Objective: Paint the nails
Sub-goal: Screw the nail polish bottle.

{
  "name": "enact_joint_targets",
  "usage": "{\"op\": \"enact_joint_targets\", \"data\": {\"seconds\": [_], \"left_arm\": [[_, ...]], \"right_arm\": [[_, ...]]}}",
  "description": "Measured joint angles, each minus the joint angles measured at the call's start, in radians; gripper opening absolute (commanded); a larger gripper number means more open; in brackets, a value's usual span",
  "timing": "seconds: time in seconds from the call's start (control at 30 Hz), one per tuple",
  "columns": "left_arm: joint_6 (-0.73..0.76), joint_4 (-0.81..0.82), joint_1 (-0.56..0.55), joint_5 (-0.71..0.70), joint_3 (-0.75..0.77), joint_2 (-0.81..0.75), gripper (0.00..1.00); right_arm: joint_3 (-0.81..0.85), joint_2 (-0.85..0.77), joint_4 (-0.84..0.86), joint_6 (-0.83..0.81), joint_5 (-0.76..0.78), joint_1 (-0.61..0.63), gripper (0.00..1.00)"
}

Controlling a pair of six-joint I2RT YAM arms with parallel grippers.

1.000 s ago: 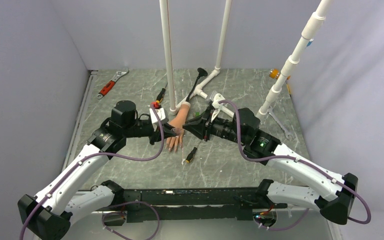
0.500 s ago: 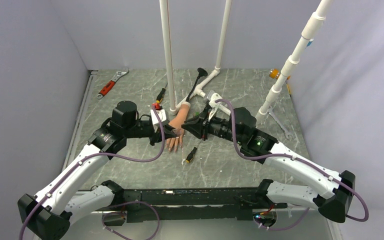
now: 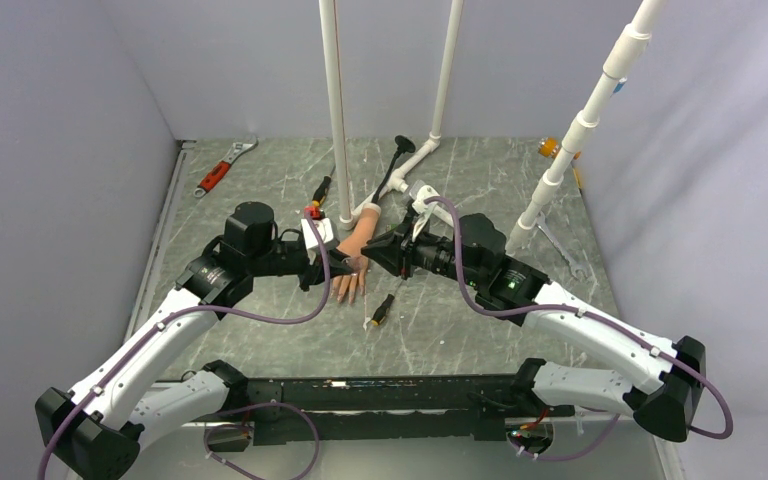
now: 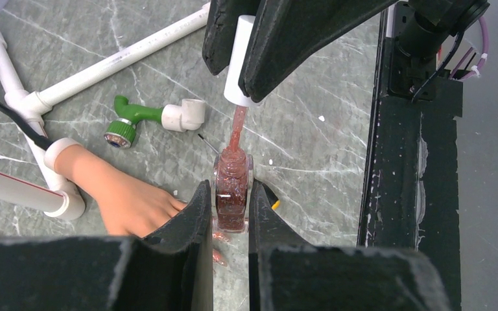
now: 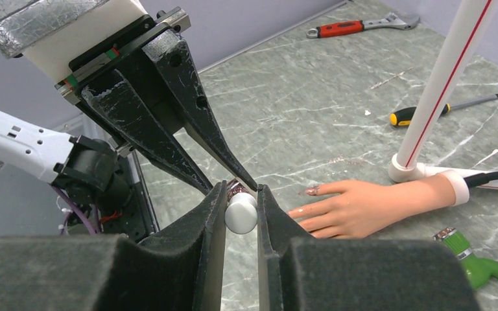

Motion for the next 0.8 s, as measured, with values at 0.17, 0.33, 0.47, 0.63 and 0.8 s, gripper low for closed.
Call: {"op": "enact_joint_targets", "data": {"seconds": [0.17, 0.33, 0.47, 0.63, 0.8], "left_arm": [[0.000, 0.000, 0.000, -0.007, 0.000, 0.000, 0.00], [0.000, 0.000, -0.003, -0.007, 0.000, 0.000, 0.00], [0.000, 0.000, -0.005, -0.008, 0.000, 0.000, 0.00], [0.000, 0.000, -0.008, -0.008, 0.000, 0.000, 0.00], [0.001, -0.001, -0.008, -0.015, 0.000, 0.000, 0.00]], "right_arm": [[0.000, 0.002, 0.000, 0.000, 0.006, 0.000, 0.00], [0.000, 0.014, 0.001, 0.000, 0.005, 0.000, 0.00], [0.000, 0.023, 0.002, 0.000, 0.005, 0.000, 0.00], [0.000, 0.030, 0.005, 0.000, 0.005, 0.000, 0.00], [0.000, 0.041, 0.008, 0.000, 0.003, 0.000, 0.00]]}}
